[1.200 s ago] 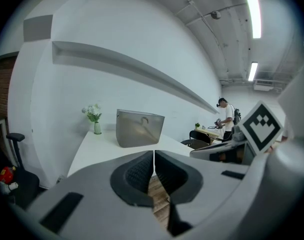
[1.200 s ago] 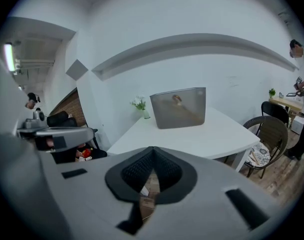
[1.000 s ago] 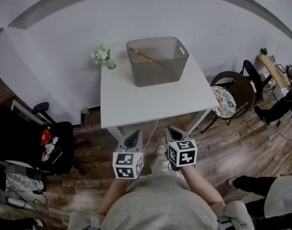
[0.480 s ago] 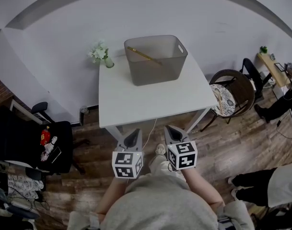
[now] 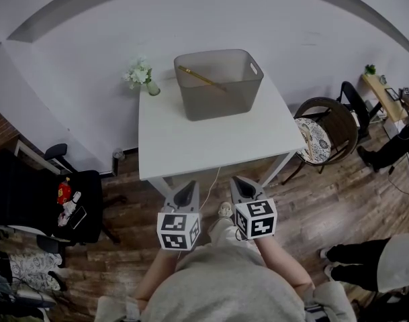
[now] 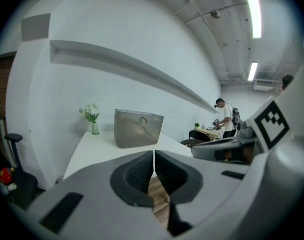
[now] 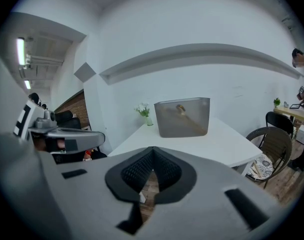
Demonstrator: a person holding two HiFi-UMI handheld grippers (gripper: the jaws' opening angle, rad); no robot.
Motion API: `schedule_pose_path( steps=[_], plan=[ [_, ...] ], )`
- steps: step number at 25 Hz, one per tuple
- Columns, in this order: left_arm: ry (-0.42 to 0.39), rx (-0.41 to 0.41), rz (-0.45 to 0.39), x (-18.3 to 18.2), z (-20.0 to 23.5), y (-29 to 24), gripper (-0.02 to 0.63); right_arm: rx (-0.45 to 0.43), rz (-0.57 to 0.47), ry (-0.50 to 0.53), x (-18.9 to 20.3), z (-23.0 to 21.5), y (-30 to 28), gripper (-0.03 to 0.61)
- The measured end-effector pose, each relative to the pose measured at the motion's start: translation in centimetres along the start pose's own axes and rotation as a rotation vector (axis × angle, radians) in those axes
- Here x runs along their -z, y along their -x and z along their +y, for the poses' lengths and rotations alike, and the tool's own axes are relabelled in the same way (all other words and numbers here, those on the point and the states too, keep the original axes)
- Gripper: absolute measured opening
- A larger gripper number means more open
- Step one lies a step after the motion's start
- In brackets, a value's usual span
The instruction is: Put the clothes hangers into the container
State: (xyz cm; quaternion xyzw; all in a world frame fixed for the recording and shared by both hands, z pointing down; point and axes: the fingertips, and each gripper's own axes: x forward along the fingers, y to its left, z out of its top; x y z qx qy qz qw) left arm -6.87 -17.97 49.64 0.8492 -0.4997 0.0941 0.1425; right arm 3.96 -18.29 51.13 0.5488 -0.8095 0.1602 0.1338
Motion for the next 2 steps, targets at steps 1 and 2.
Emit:
schedule_pose_path(
  steps=[1,2],
  plan=[
    [0.000,0.000,0.000,-0.05,0.00,-0.07,0.012,-0.001,0.000,-0.001,-0.06,-0.04,-0.04,-0.005],
    [0.000,0.000,0.000,-0.11,0.00,-0.15,0.012,-0.001,0.000,-0.002,-0.13,-0.08,-0.07,-0.004]
  ],
)
